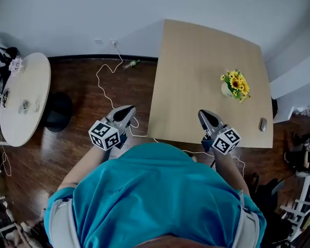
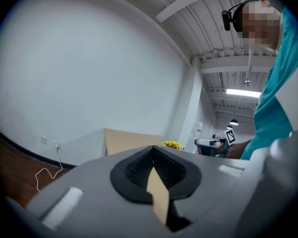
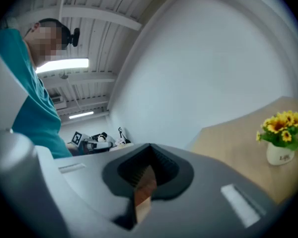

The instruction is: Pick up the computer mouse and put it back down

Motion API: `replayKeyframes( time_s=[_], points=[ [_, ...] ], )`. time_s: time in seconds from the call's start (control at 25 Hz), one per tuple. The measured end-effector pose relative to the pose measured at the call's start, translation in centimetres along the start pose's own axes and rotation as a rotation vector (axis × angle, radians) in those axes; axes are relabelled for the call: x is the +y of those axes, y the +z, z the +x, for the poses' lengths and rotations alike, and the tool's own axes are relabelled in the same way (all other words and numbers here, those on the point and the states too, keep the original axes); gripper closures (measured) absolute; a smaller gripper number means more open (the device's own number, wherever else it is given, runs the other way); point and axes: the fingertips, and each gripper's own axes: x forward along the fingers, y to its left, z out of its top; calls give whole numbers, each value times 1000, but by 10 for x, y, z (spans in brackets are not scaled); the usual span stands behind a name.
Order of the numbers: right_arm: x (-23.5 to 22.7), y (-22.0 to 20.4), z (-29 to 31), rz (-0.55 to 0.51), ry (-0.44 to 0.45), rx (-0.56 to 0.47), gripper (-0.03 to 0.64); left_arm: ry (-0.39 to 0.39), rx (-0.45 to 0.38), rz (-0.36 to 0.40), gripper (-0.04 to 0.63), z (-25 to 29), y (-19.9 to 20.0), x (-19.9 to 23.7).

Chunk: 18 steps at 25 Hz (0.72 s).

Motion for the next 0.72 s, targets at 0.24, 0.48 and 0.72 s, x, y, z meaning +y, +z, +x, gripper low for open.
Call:
replayKeyframes(
  time_s=[0.24,0.48,0.72],
  points=[
    [53,-9,46,-3,56,24,615,-18,-59,-21,591,-26,23,33],
    [58,-3,44,-19,104,22,615,-48,-148,-39,591,-15,40,0],
    [53,-5,39,-47,122,36,615,-76,-95,-31,591,4,22,-25]
  ],
)
